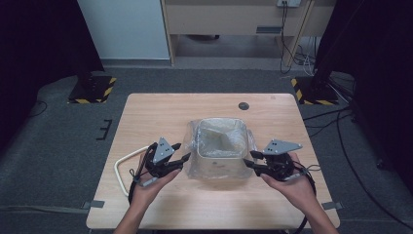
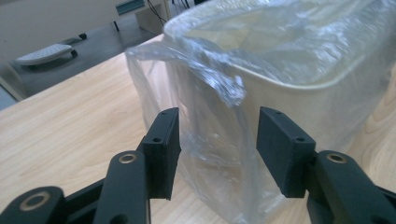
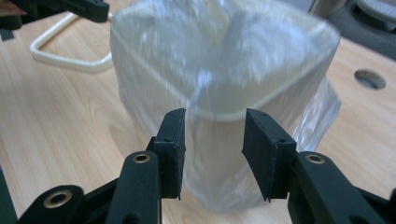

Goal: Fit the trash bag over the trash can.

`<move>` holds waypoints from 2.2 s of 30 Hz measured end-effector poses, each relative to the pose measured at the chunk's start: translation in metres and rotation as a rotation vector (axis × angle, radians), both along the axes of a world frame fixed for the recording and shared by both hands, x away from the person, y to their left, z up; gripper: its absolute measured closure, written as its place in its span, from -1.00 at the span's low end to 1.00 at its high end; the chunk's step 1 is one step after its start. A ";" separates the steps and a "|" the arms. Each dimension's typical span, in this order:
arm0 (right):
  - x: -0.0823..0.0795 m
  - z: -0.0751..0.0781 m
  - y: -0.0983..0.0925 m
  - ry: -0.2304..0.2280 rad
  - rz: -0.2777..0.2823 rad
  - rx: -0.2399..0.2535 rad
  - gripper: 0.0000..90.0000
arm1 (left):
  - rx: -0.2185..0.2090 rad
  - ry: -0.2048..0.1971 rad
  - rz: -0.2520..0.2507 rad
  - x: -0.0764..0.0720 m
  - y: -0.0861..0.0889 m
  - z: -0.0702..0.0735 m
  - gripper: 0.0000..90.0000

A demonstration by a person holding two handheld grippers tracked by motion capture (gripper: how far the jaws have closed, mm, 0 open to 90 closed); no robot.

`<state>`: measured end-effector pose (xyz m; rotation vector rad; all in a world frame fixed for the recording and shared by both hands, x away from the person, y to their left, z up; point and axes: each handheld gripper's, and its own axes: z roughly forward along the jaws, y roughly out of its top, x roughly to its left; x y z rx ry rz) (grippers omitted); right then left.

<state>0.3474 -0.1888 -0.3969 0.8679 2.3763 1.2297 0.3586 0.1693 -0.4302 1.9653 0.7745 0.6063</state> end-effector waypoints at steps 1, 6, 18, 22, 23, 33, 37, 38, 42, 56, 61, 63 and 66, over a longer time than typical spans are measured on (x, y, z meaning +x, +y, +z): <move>0.002 0.004 0.002 -0.003 0.006 -0.005 0.32 | 0.002 -0.001 0.001 0.002 0.001 0.001 0.10; 0.012 0.022 0.017 -0.011 0.019 -0.011 0.31 | 0.016 0.005 0.015 0.018 0.004 0.000 0.11; 0.050 0.029 0.052 0.013 0.008 -0.053 0.26 | 0.021 0.032 0.063 0.072 0.002 -0.016 0.04; 0.060 0.030 0.062 0.021 0.004 -0.053 0.25 | 0.033 0.016 0.085 0.087 -0.002 -0.020 0.03; 0.062 0.030 0.064 0.025 0.005 -0.058 0.25 | 0.025 0.021 0.086 0.090 -0.003 -0.020 0.04; 0.075 0.032 0.084 0.030 0.022 -0.065 0.23 | 0.066 -0.010 0.040 0.108 -0.018 -0.022 0.12; 0.081 0.034 0.091 0.032 0.021 -0.074 0.24 | 0.079 -0.019 0.040 0.111 -0.022 -0.024 0.43; 0.083 0.034 0.093 0.032 0.021 -0.075 0.25 | 0.073 -0.010 0.045 0.111 -0.022 -0.024 0.52; 0.089 0.036 0.098 0.027 0.020 -0.079 0.28 | 0.043 0.055 0.057 0.112 -0.021 -0.025 0.95; 0.101 0.030 0.113 0.056 0.035 -0.133 0.39 | 0.103 0.126 0.083 0.123 -0.021 -0.056 1.00; 0.104 0.033 0.116 0.052 0.039 -0.136 0.45 | 0.118 0.158 0.098 0.129 -0.018 -0.067 1.00; 0.104 0.032 0.117 0.055 0.042 -0.140 0.46 | 0.124 0.168 0.107 0.132 -0.016 -0.072 1.00; 0.104 0.031 0.118 0.053 0.045 -0.149 0.47 | 0.126 0.179 0.120 0.133 -0.013 -0.076 1.00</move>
